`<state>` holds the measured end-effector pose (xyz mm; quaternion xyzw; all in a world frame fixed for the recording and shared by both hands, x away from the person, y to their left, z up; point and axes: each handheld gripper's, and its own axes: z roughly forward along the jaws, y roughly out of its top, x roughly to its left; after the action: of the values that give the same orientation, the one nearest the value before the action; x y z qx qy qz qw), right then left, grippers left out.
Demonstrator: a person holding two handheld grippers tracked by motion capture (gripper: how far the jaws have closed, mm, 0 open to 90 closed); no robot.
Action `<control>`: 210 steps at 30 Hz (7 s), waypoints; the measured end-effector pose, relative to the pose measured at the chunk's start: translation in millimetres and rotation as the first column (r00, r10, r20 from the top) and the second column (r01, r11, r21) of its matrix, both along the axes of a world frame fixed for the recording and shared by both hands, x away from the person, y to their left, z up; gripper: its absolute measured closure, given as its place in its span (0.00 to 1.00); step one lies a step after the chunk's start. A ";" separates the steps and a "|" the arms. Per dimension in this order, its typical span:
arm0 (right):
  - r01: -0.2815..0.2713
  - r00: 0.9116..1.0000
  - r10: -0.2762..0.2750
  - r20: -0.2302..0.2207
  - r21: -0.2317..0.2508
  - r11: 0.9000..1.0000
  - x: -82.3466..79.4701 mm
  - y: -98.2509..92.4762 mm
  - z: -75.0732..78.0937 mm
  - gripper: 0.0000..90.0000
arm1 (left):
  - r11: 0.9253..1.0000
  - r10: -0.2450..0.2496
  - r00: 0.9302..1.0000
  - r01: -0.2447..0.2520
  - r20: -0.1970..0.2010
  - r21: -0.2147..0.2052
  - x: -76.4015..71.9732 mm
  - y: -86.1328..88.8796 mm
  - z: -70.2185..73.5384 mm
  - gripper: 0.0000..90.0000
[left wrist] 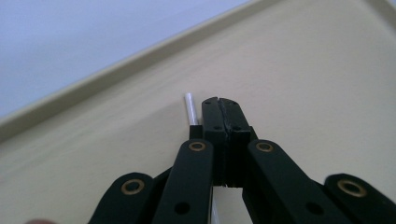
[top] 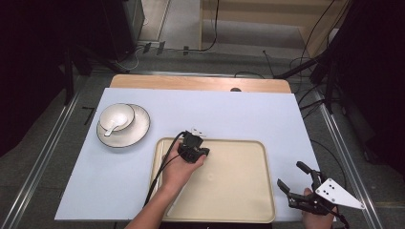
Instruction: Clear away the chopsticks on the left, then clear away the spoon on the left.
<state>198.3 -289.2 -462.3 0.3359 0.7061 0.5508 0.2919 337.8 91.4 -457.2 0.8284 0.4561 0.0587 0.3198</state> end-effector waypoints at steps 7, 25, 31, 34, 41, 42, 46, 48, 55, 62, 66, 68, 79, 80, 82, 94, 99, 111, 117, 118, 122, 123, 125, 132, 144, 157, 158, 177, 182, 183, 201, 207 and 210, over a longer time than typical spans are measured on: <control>0.003 1.000 -0.003 0.001 0.000 1.000 -0.2 0.6 0.2 0.15 | 0.998 0.059 0.998 -0.059 0.007 0.014 3.7 26.6 1.9 1.00; -0.001 1.000 0.001 -0.006 -0.004 1.000 0.5 2.2 -0.7 0.15 | 0.988 0.154 0.988 -0.154 0.004 0.008 1.6 77.1 3.7 1.00; -0.002 1.000 0.002 -0.005 -0.008 1.000 1.1 2.6 -1.0 0.15 | 0.988 0.154 0.988 -0.154 0.004 0.013 0.9 82.6 4.2 1.00; -0.002 1.000 0.002 -0.007 -0.008 1.000 0.7 2.6 -0.9 0.15 | 0.987 0.159 0.987 -0.159 0.004 0.008 1.4 84.5 4.0 1.00; 0.000 1.000 0.000 -0.006 -0.005 1.000 0.3 2.3 -0.7 0.15 | 0.989 0.146 0.989 -0.146 -0.002 -0.031 -1.0 86.7 7.2 0.98; -0.001 1.000 0.001 -0.003 -0.009 1.000 0.4 2.5 -0.7 0.15 | 0.989 0.140 0.990 -0.140 -0.005 -0.049 -1.5 87.3 8.6 0.93; 0.001 1.000 -0.001 -0.002 -0.012 1.000 0.9 2.8 -0.5 0.15 | 0.993 0.101 0.995 -0.099 0.019 -0.068 -4.6 90.0 11.8 0.75; 0.003 1.000 -0.003 -0.004 -0.009 1.000 0.2 2.1 -0.6 0.15 | 0.995 0.076 0.995 -0.072 0.060 -0.067 -6.9 92.3 15.1 0.67; 0.010 1.000 -0.010 -0.002 -0.010 1.000 -0.9 0.1 -0.7 0.15 | 0.996 0.070 0.993 -0.063 0.095 -0.069 -15.2 98.1 28.6 0.31; 0.020 1.000 -0.020 0.002 -0.011 1.000 -2.1 -1.5 -0.4 0.15 | 0.994 0.090 0.990 -0.083 0.106 -0.069 -20.3 108.8 34.0 0.00; 0.018 1.000 -0.018 0.000 -0.014 1.000 -1.8 -0.7 -0.5 0.15 | 0.992 0.118 0.983 -0.111 0.139 -0.057 -23.0 118.4 39.2 0.00; 0.016 1.000 -0.016 -0.003 -0.017 1.000 -1.5 -0.1 -0.7 0.15 | 0.992 0.119 0.982 -0.112 0.144 -0.059 -24.6 123.4 41.0 0.00; 0.000 1.000 0.000 -0.005 -0.022 1.000 1.5 4.0 -0.9 0.15 | 0.983 0.180 0.967 -0.169 0.181 -0.075 -28.1 151.2 58.4 0.00; 0.000 1.000 0.000 -0.005 -0.022 1.000 1.5 4.0 -0.9 0.15 | 0.982 0.186 0.964 -0.175 0.187 -0.076 -28.5 154.0 60.4 0.00; -0.001 1.000 0.001 -0.006 -0.022 1.000 1.5 4.3 -0.7 0.15 | 0.978 0.204 0.959 -0.193 0.197 -0.075 -28.7 159.8 63.8 0.00; -0.007 1.000 0.007 -0.007 -0.025 1.000 1.6 5.5 -0.4 0.15 | 0.952 0.307 0.922 -0.297 0.234 -0.077 -32.2 196.2 78.7 0.00; -0.007 1.000 0.007 -0.007 -0.022 1.000 2.0 5.6 -0.7 0.15 | 0.932 0.361 0.901 -0.346 0.239 -0.106 -34.0 216.8 84.6 0.00; -0.008 1.000 0.008 -0.008 -0.025 1.000 2.5 6.1 -1.5 0.15 | 0.850 0.524 0.828 -0.496 0.198 -0.179 -33.3 254.6 82.7 0.37; -0.008 1.000 0.007 -0.011 -0.028 1.000 2.6 6.3 -1.7 0.15 | 0.833 0.551 0.819 -0.529 0.160 -0.161 -30.0 260.4 71.7 0.47; -0.007 1.000 0.007 -0.010 -0.029 1.000 2.6 6.3 -1.7 0.15 | 0.833 0.551 0.820 -0.531 0.157 -0.152 -29.9 260.7 70.5 0.50; -0.008 1.000 0.008 -0.009 -0.030 1.000 2.4 6.4 -1.7 0.15 | 0.824 0.564 0.814 -0.543 0.142 -0.162 -29.8 263.2 66.5 0.56; -0.008 1.000 0.008 -0.009 -0.030 1.000 2.4 6.5 -1.7 0.15 | 0.820 0.568 0.811 -0.546 0.137 -0.172 -30.0 264.3 65.7 0.57; -0.008 1.000 0.008 -0.008 -0.032 0.999 2.2 6.9 -1.7 0.15 | 0.818 0.564 0.820 -0.537 0.100 -0.209 -30.3 269.6 63.6 0.61; -0.006 1.000 0.006 -0.006 -0.035 0.999 2.4 7.3 -1.7 0.15 | 0.805 0.554 0.832 -0.535 0.004 -0.254 -27.3 279.0 56.9 0.71; -0.008 1.000 0.008 -0.010 -0.035 0.999 2.2 8.1 -2.0 0.15 | 0.779 0.582 0.813 -0.551 0.017 -0.300 -28.8 282.3 56.3 0.91; -0.008 1.000 0.008 -0.009 -0.035 0.999 2.4 7.8 -2.2 0.15 | 0.804 0.556 0.823 -0.496 0.116 -0.329 -37.5 278.1 63.2 0.96; -0.009 1.000 0.009 -0.010 -0.036 0.999 2.5 7.7 -2.1 0.15 | 0.803 0.555 0.823 -0.493 0.121 -0.335 -38.4 277.9 64.5 0.96; -0.007 1.000 0.006 -0.003 -0.033 0.999 2.0 6.8 -1.1 0.15 | 0.840 0.488 0.850 -0.395 0.199 -0.373 -53.7 254.5 88.8 0.96; -0.007 1.000 0.007 -0.003 -0.033 0.999 2.0 6.4 -0.9 0.15 | 0.860 0.445 0.870 -0.350 0.211 -0.371 -54.9 238.5 89.5 0.96; -0.007 1.000 0.006 -0.004 -0.033 0.999 1.9 6.5 -0.8 0.15 | 0.863 0.438 0.874 -0.343 0.210 -0.372 -54.9 235.6 89.2 0.96; -0.007 1.000 0.007 -0.004 -0.031 0.999 2.3 7.2 -0.9 0.15 | 0.901 0.319 0.926 -0.231 0.202 -0.368 -56.2 187.1 74.8 0.96; -0.006 1.000 0.006 -0.006 -0.031 1.000 2.6 7.2 -1.0 0.15 | 0.909 0.281 0.940 -0.197 0.193 -0.367 -58.8 172.0 67.9 0.96; -0.006 1.000 0.006 -0.006 -0.031 1.000 2.5 7.3 -0.9 0.15 | 0.915 0.263 0.947 -0.183 0.186 -0.361 -60.7 162.0 63.4 0.96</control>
<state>200.8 -281.9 -463.3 0.3308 0.7163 0.5397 0.2935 277.0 253.4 -393.7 0.6907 0.5110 0.1114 0.4994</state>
